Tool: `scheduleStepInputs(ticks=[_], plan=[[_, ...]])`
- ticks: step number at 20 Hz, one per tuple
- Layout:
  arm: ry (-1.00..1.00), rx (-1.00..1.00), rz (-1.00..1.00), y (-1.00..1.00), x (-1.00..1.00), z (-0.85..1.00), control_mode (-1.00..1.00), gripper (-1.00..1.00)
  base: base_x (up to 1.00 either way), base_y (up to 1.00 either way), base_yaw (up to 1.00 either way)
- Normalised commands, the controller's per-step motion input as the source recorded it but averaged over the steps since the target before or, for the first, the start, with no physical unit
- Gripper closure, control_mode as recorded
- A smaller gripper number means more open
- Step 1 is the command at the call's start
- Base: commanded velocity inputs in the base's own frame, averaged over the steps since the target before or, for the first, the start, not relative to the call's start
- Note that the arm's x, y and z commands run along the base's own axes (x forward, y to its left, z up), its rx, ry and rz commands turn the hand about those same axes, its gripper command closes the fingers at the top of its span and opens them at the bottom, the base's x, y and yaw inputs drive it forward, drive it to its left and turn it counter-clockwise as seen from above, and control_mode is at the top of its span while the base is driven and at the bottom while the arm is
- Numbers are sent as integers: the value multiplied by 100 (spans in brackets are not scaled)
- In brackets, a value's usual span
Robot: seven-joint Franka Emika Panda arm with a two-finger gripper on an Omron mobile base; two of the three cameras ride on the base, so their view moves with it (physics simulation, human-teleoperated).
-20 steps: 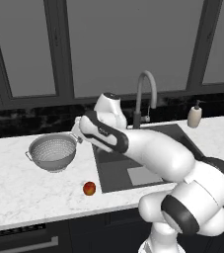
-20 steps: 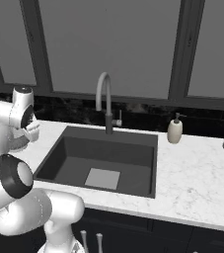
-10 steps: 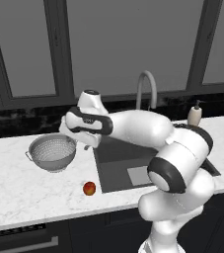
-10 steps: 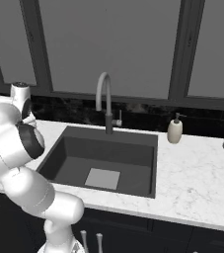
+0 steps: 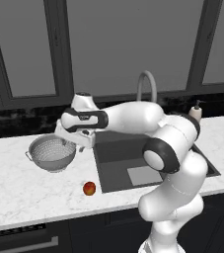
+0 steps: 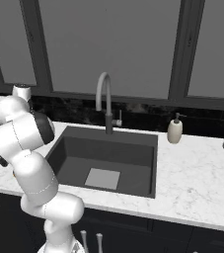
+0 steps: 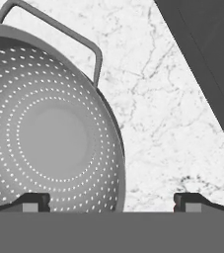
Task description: Put the colander in the sink, put the apple in the colander, and turn on the sink faucet and pour water over the colander.
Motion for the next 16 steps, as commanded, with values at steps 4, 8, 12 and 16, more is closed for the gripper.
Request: scheduleStepInputs(ticks=[4, 8, 12, 16], plan=[[0, 0, 0, 1, 1, -25, -100, -100, 0, 0, 0], [0, 0, 0, 2, -4, -27, -100, -100, 0, 0, 0], [0, 0, 0, 0, -19, -13, -100, -100, 0, 0, 0], [0, 0, 0, 0, -10, -19, -100, -100, 0, 0, 0]])
